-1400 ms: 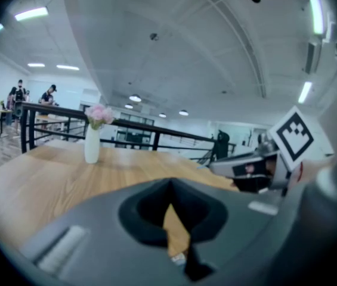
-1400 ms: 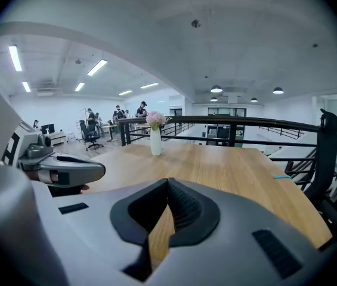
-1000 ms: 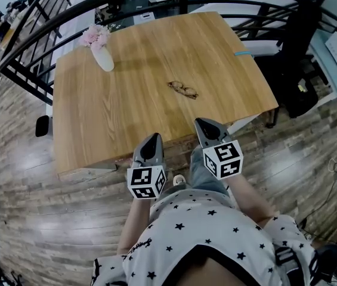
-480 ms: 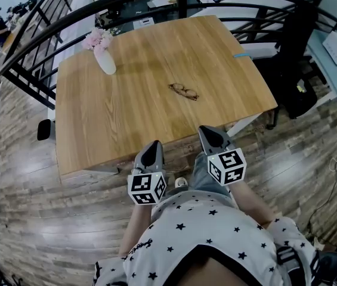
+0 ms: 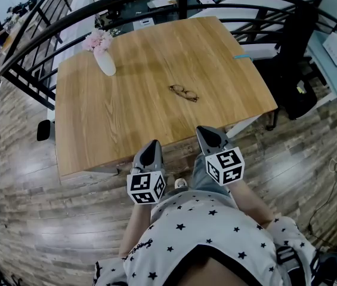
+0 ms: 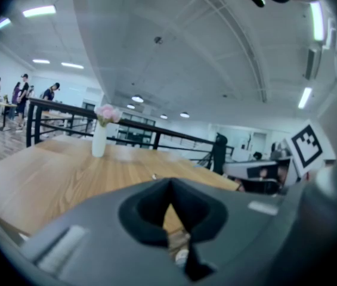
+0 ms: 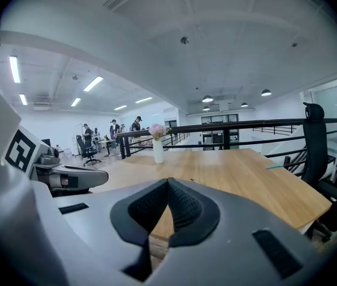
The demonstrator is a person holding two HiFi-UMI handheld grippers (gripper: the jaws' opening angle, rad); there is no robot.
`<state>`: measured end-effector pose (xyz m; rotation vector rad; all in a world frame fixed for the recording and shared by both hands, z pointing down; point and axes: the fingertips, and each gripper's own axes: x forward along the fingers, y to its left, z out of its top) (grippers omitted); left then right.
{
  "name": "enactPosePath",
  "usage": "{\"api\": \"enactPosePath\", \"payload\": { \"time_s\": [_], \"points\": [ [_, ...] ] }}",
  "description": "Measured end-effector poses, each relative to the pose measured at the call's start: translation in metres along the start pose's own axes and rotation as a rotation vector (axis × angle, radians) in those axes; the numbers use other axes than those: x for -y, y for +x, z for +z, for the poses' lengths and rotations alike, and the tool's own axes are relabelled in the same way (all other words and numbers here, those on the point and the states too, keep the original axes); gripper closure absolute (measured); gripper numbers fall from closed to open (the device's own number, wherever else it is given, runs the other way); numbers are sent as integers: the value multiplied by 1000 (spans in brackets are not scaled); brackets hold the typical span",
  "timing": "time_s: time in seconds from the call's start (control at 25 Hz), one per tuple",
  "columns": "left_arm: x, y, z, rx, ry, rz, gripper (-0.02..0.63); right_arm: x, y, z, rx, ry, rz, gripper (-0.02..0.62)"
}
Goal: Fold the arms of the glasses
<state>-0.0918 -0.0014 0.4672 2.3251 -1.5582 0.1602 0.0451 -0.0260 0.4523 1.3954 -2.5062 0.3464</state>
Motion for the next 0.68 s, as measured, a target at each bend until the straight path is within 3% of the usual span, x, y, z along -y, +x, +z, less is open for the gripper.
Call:
{"api": "enactPosePath", "payload": {
  "time_s": [0.68],
  "points": [
    [-6, 7, 5, -3, -11, 11, 598, 5, 6, 3, 4, 3, 3, 580]
  ]
}}
